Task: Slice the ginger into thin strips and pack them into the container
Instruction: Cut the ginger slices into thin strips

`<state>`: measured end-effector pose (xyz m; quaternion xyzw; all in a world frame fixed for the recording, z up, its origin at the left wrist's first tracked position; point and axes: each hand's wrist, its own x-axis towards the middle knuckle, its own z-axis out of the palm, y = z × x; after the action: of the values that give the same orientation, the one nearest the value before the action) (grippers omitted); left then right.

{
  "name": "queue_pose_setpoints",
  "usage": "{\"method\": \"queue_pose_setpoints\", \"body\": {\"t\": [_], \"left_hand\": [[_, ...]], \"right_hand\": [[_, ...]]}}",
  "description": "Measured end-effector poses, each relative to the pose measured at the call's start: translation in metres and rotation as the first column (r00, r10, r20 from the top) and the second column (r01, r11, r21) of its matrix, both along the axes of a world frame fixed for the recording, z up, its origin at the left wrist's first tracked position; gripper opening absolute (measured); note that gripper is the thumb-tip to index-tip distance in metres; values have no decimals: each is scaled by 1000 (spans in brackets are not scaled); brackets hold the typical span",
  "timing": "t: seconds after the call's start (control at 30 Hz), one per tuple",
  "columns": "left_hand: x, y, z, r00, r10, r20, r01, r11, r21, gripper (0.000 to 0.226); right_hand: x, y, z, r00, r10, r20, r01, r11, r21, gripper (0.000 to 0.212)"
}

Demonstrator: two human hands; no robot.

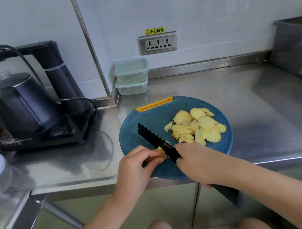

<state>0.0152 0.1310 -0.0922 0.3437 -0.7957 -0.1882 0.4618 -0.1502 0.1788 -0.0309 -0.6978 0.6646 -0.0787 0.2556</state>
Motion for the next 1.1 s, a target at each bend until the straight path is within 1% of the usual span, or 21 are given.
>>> {"method": "queue_pose_setpoints", "body": {"t": [0.07,0.13,0.17,0.23,0.27,0.33,0.47,0.6,0.67,0.83,0.9,1.0,1.1], "left_hand": [[0,1,0,1000,-1,0,1,1000,-4,15],[2,2,0,1000,-3,4,3,1000,-19,16],[3,4,0,1000,-4,15,5,999,-35,17],[5,5,-1,999,-1,46,4,998,-69,18],[6,6,-1,998,1,55,3,997,-79,19],[6,6,-1,998,6,59,-2,997,-79,19],[5,6,-1,998,15,56,-11,998,-67,20],[5,6,-1,999,22,49,-18,998,-64,19],[5,5,-1,999,26,47,-23,997,-68,18],[5,4,-3,999,27,41,-25,997,-69,17],[5,3,-3,999,29,36,-26,997,-71,17],[4,4,-4,999,34,29,-32,997,-77,17],[5,3,-5,999,36,17,-35,997,-75,17]], "right_hand": [[-1,-4,0,999,-34,38,33,999,33,25],[-5,-4,2,988,-97,118,85,991,108,15],[-8,-2,3,970,-143,196,112,980,161,12],[-12,3,5,891,-252,378,151,949,275,8],[-14,6,5,854,-280,439,154,941,301,8],[-16,12,6,835,-268,481,147,950,274,10],[-21,15,13,891,-176,419,130,982,136,14],[-18,15,16,948,-107,300,80,992,100,18],[-16,16,17,956,-96,278,72,993,96,18],[-13,18,19,954,-85,286,68,995,69,15],[-11,18,19,965,-68,252,65,998,19,16],[-7,20,15,985,-2,173,14,998,-69,17],[-6,15,6,996,-6,87,13,997,-82,13]]}}
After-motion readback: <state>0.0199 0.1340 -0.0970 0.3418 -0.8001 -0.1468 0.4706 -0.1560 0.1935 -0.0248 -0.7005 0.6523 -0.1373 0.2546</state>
